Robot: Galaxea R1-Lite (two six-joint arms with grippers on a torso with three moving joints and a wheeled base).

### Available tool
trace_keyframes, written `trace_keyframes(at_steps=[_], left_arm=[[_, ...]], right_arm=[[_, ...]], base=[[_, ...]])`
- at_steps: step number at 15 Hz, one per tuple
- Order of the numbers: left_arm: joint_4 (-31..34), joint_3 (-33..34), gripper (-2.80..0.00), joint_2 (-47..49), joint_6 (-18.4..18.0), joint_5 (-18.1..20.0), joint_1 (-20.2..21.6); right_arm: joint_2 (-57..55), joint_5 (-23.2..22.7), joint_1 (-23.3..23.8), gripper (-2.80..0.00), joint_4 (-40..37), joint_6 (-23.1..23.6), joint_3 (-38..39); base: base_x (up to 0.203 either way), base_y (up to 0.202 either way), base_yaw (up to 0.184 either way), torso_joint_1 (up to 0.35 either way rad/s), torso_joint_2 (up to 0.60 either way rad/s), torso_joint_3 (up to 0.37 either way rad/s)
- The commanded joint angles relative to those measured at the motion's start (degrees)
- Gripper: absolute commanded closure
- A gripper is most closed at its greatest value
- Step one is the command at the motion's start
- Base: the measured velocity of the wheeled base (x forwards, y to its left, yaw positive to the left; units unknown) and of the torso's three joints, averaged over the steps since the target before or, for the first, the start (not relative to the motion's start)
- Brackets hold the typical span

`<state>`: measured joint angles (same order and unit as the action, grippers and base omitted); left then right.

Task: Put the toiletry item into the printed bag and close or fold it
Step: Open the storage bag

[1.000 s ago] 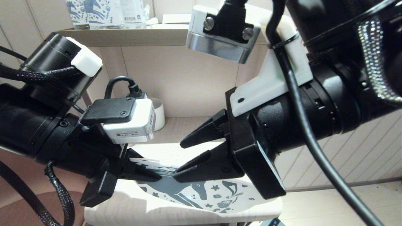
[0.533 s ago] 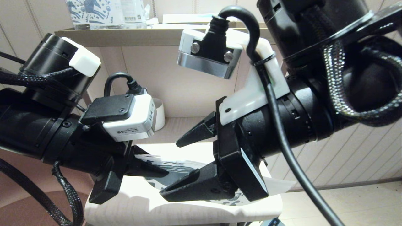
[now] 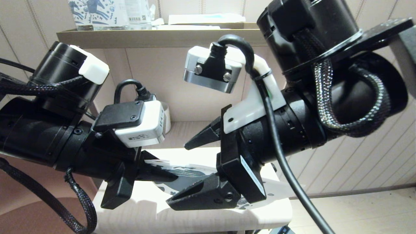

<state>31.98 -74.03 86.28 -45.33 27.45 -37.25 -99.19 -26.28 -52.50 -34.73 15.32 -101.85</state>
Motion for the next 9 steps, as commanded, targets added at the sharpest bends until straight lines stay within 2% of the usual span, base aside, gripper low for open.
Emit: trace_keyframes(at_steps=[1,9], left_arm=[[0.2,-0.1,0.0,0.4,-0.3,0.1,0.1],[0.3,-0.3,0.0,0.5,-0.3,0.1,0.5]], right_arm=[[-0.1,-0.2,0.1,-2.8,-0.2,0.3,0.5],[-1.1,-0.2,0.1,-2.8,-0.2,0.2,0.2]], base=[[0.0,0.0,0.0,0.0,0.0,0.0],[0.0,0.0,0.0,0.0,0.0,0.0]])
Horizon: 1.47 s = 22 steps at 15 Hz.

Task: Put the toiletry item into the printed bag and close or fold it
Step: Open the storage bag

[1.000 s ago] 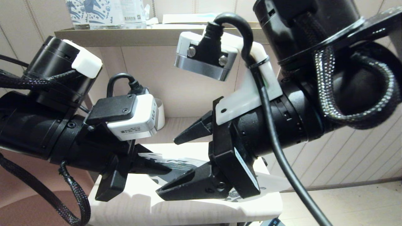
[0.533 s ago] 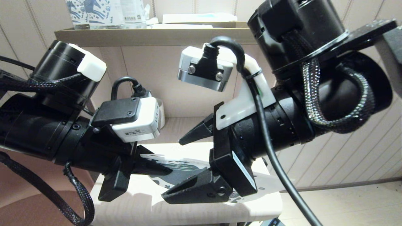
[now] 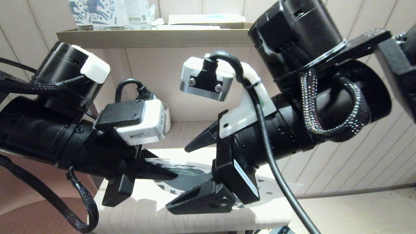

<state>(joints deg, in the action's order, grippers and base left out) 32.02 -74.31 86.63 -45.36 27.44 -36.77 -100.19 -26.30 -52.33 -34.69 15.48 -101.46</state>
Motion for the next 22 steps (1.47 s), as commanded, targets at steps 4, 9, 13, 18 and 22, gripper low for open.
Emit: trace_keyframes(at_steps=[4,9,13,18,22], left_arm=[[0.1,0.1,0.0,0.1,-0.3,0.3,0.0],[0.1,0.2,0.0,0.0,-0.2,0.4,0.0],[0.1,0.2,0.0,0.2,-0.3,0.4,0.4],[0.1,0.5,0.0,0.5,-0.3,0.4,0.4],[0.1,0.3,0.0,0.5,-0.3,0.4,0.4]], right_arm=[[-0.2,-0.2,0.0,-2.8,-0.2,0.1,0.0],[-0.5,-0.3,-0.1,-2.8,-0.2,0.1,-0.6],[-0.7,-0.5,-0.1,-2.8,-0.3,0.1,-0.8],[-0.4,-0.3,0.0,-2.8,-0.4,0.2,0.1],[-0.4,0.0,0.0,0.0,-0.3,0.2,0.2]], base=[[0.0,0.0,0.0,0.0,0.0,0.0],[0.0,0.0,0.0,0.0,0.0,0.0],[0.0,0.0,0.0,0.0,0.0,0.0],[0.0,0.0,0.0,0.0,0.0,0.0],[0.0,0.0,0.0,0.0,0.0,0.0]])
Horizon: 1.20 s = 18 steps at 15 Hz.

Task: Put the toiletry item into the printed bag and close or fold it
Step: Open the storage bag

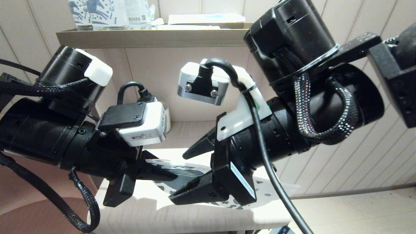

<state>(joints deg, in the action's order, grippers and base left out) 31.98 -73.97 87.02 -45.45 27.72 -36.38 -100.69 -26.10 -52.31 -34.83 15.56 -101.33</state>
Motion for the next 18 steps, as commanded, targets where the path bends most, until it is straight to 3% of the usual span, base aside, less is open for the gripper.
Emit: trace_keyframes(at_steps=[1,14,18], left_arm=[[0.2,0.0,0.0,0.3,-0.3,0.1,0.0],[-0.1,-0.6,0.0,0.8,0.1,0.9,0.1],[6.8,-7.0,0.0,3.8,4.5,1.0,0.1]], right_arm=[[0.1,-0.2,-0.1,0.0,-0.2,0.2,0.0],[1.3,-0.1,1.5,0.0,-0.2,0.1,0.2],[3.1,1.9,4.3,0.0,2.4,0.8,1.4]], base=[[0.0,0.0,0.0,0.0,0.0,0.0],[0.0,0.0,0.0,0.0,0.0,0.0],[0.0,0.0,0.0,0.0,0.0,0.0]])
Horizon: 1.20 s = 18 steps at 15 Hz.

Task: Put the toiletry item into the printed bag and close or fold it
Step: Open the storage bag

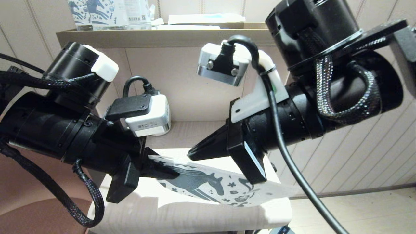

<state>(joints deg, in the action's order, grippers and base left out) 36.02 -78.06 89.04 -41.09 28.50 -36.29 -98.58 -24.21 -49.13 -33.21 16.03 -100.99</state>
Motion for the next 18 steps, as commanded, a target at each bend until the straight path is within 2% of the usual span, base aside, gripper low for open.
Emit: trace_keyframes(at_steps=[1,3,5,6,10,18], left_arm=[[5.8,-5.0,0.0,2.6,0.4,0.9,0.0],[10.3,-8.8,0.0,4.4,0.9,4.5,0.0],[14.3,-12.6,0.0,6.4,1.6,6.2,0.0],[16.0,-14.4,0.0,7.6,1.7,6.3,0.0],[17.1,-17.7,0.0,9.2,1.7,5.5,0.0],[16.9,-17.1,0.0,9.0,1.5,5.5,0.0]], right_arm=[[1.5,0.1,1.5,0.0,3.5,0.5,2.7],[1.8,1.3,1.9,0.0,11.2,0.5,6.1],[1.9,6.3,2.4,0.0,19.5,0.4,9.5],[2.2,7.3,2.4,0.0,20.0,0.3,10.2],[3.0,6.4,2.1,0.0,13.7,0.2,7.7],[4.1,6.0,1.8,0.0,12.5,0.3,7.6]], base=[[0.0,0.0,0.0,0.0,0.0,0.0],[0.0,0.0,0.0,0.0,0.0,0.0],[0.0,0.0,0.0,0.0,0.0,0.0],[0.0,0.0,0.0,0.0,0.0,0.0],[0.0,0.0,0.0,0.0,0.0,0.0],[0.0,0.0,0.0,0.0,0.0,0.0]])
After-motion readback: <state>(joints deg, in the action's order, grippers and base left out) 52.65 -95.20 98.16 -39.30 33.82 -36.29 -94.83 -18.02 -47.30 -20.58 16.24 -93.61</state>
